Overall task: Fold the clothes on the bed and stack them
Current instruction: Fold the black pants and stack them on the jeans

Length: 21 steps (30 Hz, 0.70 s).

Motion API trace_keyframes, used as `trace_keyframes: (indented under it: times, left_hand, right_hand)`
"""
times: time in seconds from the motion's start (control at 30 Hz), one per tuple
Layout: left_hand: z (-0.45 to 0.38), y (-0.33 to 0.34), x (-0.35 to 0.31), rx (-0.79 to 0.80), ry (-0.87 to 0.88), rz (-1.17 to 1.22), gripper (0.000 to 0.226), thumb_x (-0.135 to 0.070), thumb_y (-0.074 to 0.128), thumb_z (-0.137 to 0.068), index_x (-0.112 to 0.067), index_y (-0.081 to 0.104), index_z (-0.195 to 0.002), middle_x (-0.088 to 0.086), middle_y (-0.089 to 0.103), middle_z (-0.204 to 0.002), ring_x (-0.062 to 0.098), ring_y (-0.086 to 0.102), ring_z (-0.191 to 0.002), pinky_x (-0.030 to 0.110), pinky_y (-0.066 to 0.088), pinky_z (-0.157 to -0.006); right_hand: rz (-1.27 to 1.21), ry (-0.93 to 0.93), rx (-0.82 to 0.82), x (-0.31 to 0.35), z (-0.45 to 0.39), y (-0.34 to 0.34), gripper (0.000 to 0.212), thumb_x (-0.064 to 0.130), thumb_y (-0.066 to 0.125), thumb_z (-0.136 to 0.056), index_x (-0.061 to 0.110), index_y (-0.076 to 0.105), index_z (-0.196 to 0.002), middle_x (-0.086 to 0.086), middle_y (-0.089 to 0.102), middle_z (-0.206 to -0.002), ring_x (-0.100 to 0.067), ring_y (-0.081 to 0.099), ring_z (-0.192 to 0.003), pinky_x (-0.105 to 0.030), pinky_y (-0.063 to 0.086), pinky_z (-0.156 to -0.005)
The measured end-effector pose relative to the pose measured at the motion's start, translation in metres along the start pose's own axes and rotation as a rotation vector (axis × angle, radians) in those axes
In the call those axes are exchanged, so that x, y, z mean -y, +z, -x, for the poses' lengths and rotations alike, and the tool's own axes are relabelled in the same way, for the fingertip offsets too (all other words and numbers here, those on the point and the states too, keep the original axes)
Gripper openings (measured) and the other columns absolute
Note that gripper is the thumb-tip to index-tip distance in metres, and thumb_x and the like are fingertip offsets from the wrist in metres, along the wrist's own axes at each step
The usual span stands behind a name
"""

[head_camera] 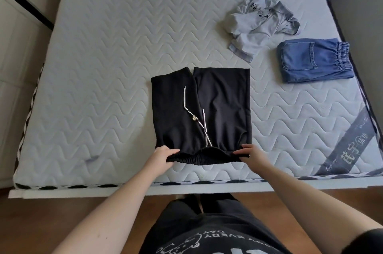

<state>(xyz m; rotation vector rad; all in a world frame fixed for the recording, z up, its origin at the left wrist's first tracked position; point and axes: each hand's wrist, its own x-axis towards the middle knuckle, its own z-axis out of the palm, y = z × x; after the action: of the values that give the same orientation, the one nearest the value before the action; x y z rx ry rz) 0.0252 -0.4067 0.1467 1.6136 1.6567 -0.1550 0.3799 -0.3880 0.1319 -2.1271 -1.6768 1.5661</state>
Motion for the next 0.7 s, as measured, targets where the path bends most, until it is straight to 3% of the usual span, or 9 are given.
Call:
trace_keyframes:
  times: [0.13,0.27,0.4,0.5,0.6,0.63,0.7]
  left_hand:
    - [0.008,0.024,0.006,-0.043,-0.046,0.118,0.030,-0.036,0.072,-0.086,-0.025,0.071,-0.114,-0.009,0.050,-0.106,0.009,0.047,-0.103,0.020,0.035,-0.088]
    - [0.016,0.040,0.017,-0.125,-0.043,0.160,0.016,-0.029,0.068,-0.090,-0.016,0.069,-0.099,-0.008,0.052,-0.102,0.011,0.051,-0.094,0.023,0.037,-0.080]
    - [0.027,0.049,0.034,-0.086,-0.090,0.010,0.002,-0.014,0.049,-0.098,-0.014,0.051,-0.098,-0.003,0.053,-0.104,0.019,0.053,-0.086,0.031,0.041,-0.070]
    - [0.044,0.060,0.048,-0.097,-0.106,-0.016,0.024,0.009,0.040,-0.086,-0.014,0.045,-0.092,-0.004,0.048,-0.115,0.021,0.051,-0.084,0.036,0.042,-0.069]
    - [0.055,0.071,0.053,-0.299,-0.259,0.220,0.030,0.013,0.043,-0.081,-0.016,0.050,-0.083,-0.004,0.039,-0.127,0.021,0.049,-0.094,0.032,0.040,-0.070]
    - [0.056,0.072,0.052,-0.351,-0.355,0.292,0.032,0.013,0.042,-0.082,-0.018,0.052,-0.083,0.000,0.041,-0.126,0.021,0.049,-0.093,0.031,0.039,-0.069]
    - [0.056,0.072,0.049,-0.414,-0.514,0.420,0.036,0.010,0.039,-0.086,-0.022,0.053,-0.084,0.007,0.055,-0.106,0.024,0.053,-0.077,0.031,0.041,-0.060]
  right_hand:
    - [0.075,0.037,-0.123,-0.008,0.009,0.022,0.045,-0.008,0.044,-0.088,0.019,0.076,-0.105,-0.006,0.035,-0.151,-0.023,0.042,-0.133,-0.022,0.033,-0.103]
    - [0.217,-0.004,-0.104,-0.012,0.023,0.047,0.048,-0.010,0.040,-0.087,0.018,0.074,-0.106,0.002,0.030,-0.155,-0.020,0.039,-0.135,-0.023,0.038,-0.099]
    - [0.371,-0.045,-0.087,-0.010,0.033,0.065,0.048,-0.013,0.044,-0.085,0.015,0.072,-0.113,0.002,0.027,-0.154,-0.021,0.039,-0.136,-0.030,0.044,-0.100]
    - [0.380,-0.005,-0.109,-0.004,0.042,0.081,0.048,-0.013,0.044,-0.085,0.014,0.072,-0.112,-0.003,0.025,-0.155,-0.025,0.042,-0.133,-0.028,0.044,-0.097]
    - [0.294,0.101,-0.170,0.005,0.052,0.097,0.055,-0.014,0.038,-0.082,0.018,0.074,-0.108,-0.002,0.016,-0.159,-0.026,0.046,-0.128,-0.027,0.042,-0.083]
    - [0.275,0.125,-0.188,0.007,0.054,0.102,0.057,-0.013,0.036,-0.082,0.020,0.074,-0.109,-0.005,0.016,-0.159,-0.027,0.047,-0.127,-0.027,0.041,-0.081]
    - [0.226,0.156,-0.224,0.011,0.058,0.110,0.060,-0.013,0.033,-0.082,0.021,0.073,-0.112,-0.015,0.035,-0.150,-0.028,0.054,-0.117,-0.027,0.041,-0.079]
